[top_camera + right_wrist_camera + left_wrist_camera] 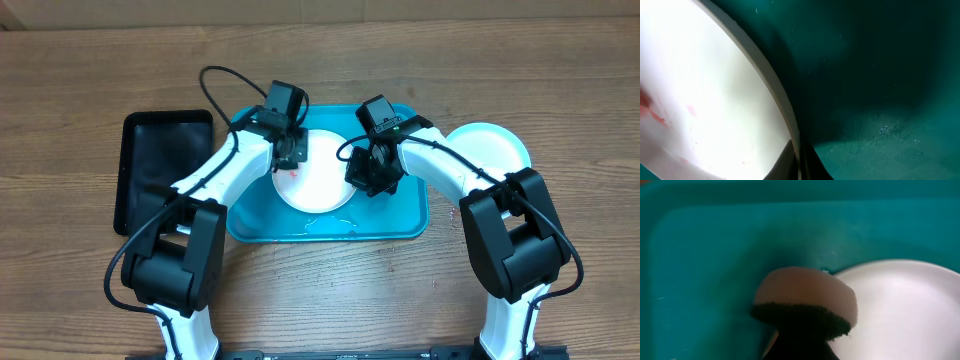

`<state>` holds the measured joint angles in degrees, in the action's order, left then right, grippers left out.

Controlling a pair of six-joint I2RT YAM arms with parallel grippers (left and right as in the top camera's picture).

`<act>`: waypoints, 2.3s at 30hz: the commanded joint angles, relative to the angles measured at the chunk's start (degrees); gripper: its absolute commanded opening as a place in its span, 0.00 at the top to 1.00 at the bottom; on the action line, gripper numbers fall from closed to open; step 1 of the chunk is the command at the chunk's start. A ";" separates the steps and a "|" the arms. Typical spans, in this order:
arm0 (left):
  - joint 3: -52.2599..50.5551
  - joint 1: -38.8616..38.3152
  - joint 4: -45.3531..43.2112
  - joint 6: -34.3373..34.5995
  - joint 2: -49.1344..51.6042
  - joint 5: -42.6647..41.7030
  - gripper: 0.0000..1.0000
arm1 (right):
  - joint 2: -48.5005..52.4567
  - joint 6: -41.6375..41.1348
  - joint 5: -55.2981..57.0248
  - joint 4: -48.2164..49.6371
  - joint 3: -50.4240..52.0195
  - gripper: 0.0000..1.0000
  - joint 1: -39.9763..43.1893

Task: Clean dirty plates on tray and stack at the side
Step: 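Hold the white plate with the right gripper and scrub it with the sponge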

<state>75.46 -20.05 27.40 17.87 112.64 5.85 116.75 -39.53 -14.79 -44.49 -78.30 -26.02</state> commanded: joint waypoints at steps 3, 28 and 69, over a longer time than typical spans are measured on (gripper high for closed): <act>-1.46 0.04 3.34 3.58 0.63 5.11 0.96 | 2.05 0.94 0.04 -0.20 1.42 0.96 -1.05; -2.73 0.07 2.84 3.26 4.96 6.49 0.96 | 2.05 2.03 -1.36 0.07 1.42 0.96 -3.28; 10.36 0.07 29.46 -23.32 8.52 -36.46 0.96 | 2.05 2.03 -1.38 1.11 1.42 0.96 -3.21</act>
<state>85.23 -19.70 56.88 10.76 119.61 -4.27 116.97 -37.47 -16.75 -43.11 -77.82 -28.91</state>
